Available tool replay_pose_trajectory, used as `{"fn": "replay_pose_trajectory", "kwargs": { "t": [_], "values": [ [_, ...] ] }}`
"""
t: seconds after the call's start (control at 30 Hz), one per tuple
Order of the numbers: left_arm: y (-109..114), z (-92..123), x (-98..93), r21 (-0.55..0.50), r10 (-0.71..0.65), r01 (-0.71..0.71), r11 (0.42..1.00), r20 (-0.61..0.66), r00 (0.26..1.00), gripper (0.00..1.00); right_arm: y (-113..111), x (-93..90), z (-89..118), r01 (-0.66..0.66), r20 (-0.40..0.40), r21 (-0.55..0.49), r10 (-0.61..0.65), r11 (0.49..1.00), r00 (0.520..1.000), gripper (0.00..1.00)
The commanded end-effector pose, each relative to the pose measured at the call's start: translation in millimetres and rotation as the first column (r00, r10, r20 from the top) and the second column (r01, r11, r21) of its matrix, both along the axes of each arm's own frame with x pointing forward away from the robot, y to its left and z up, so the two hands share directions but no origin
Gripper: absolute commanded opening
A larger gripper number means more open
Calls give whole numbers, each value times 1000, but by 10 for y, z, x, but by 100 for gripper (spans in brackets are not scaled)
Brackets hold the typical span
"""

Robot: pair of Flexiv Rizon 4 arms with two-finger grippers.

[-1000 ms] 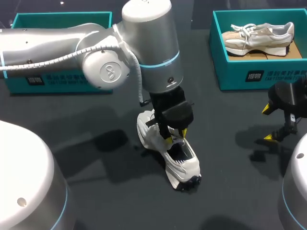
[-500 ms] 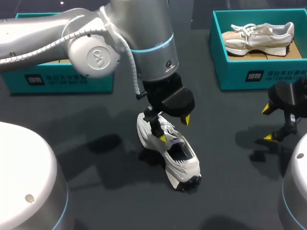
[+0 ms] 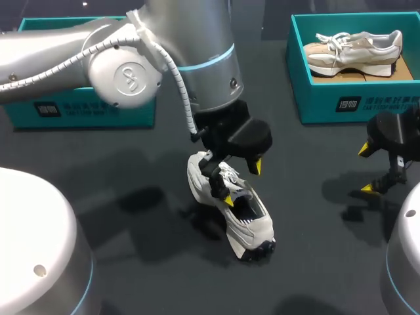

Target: Take the shoe out of the shoebox, open the shoe tongue, remove and reinsert the insole, then place the shoe into the shoebox

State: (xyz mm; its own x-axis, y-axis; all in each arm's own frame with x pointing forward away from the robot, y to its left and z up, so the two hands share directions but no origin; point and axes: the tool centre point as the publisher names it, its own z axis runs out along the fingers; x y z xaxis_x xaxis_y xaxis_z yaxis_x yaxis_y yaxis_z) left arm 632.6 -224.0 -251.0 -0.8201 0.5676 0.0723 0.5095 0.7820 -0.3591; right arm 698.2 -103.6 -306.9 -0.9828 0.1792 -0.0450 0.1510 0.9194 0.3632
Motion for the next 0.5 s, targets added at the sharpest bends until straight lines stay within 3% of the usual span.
{"fn": "replay_pose_trajectory", "kwargs": {
  "t": [0.03,0.33,0.5],
  "values": [
    [-74,-25,-113,128,407,-429,894,165,898,100,7,-16,1,2,2,-4,-2,1000,1000,100],
    [-74,-25,-113,128,407,-429,894,165,898,100,7,-16,1,2,2,-4,-2,1000,1000,100],
    [-194,-53,-240,218,559,-558,801,65,827,100,7,-16,1,2,2,-4,-2,1000,1000,100]
  ]
}}
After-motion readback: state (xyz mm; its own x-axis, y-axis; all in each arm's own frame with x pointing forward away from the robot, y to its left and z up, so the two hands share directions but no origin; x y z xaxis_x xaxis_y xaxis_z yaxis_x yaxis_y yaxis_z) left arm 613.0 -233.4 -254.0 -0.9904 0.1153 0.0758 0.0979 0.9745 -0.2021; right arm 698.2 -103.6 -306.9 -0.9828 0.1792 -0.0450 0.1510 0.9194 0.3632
